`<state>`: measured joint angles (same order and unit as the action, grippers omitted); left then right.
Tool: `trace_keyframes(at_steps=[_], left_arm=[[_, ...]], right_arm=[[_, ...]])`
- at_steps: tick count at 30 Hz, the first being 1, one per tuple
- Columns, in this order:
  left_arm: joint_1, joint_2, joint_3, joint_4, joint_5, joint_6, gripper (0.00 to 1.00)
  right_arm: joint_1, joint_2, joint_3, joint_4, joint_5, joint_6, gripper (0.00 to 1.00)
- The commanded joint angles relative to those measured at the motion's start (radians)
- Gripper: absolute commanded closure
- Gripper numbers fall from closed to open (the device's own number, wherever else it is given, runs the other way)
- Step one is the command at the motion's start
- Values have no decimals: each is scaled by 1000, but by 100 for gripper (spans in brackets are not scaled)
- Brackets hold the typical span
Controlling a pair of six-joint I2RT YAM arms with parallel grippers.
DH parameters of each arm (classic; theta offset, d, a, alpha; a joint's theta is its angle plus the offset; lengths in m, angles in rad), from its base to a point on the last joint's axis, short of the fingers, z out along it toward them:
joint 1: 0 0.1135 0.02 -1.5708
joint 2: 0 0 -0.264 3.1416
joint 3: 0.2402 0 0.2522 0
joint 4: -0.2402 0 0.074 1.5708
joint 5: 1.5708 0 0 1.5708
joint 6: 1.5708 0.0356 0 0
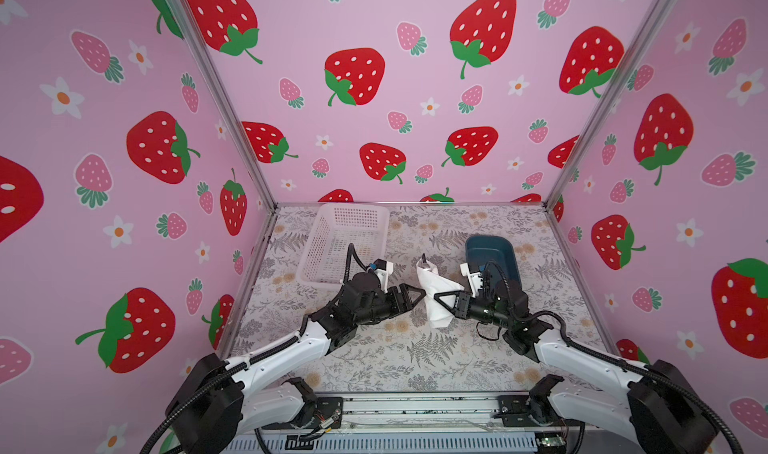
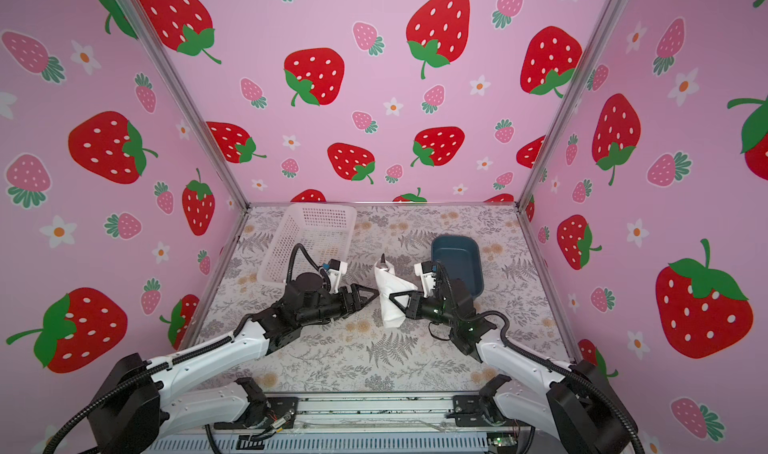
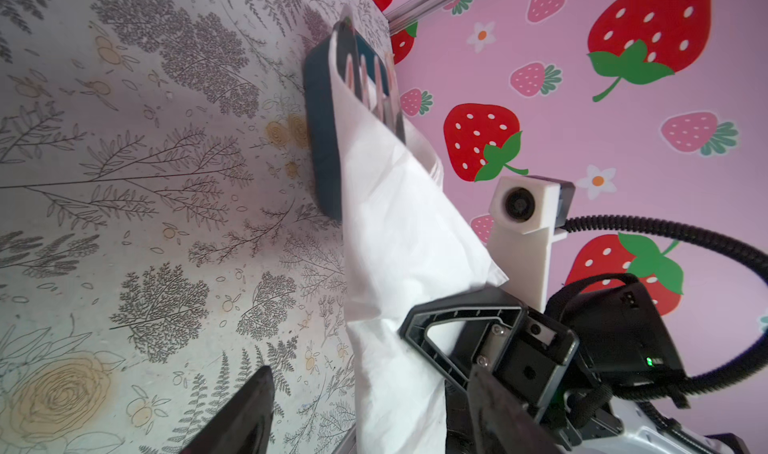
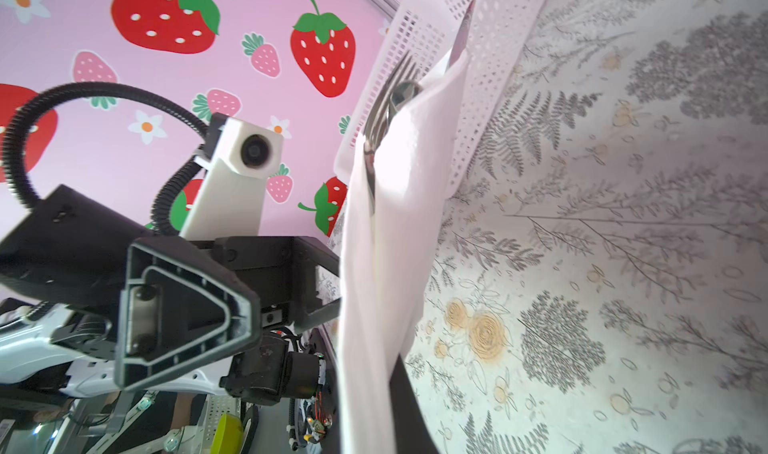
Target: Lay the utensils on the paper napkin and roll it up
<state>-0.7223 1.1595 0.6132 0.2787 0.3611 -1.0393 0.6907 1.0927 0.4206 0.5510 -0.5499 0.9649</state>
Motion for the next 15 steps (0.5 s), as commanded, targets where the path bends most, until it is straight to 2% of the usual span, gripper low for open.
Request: trace_keyframes(at_steps=[1,6,15], left_arm=[[6,2,27,73,81,5,25],[6,48,52,160,134,-39,25],[14,103,78,281,167,-100,33]], right_arm=[[-5,-24,53,10,-44,-19,91],[-5,-36,81,10,-69,-15,91],[-5,-57,85,39,-97,11,91]])
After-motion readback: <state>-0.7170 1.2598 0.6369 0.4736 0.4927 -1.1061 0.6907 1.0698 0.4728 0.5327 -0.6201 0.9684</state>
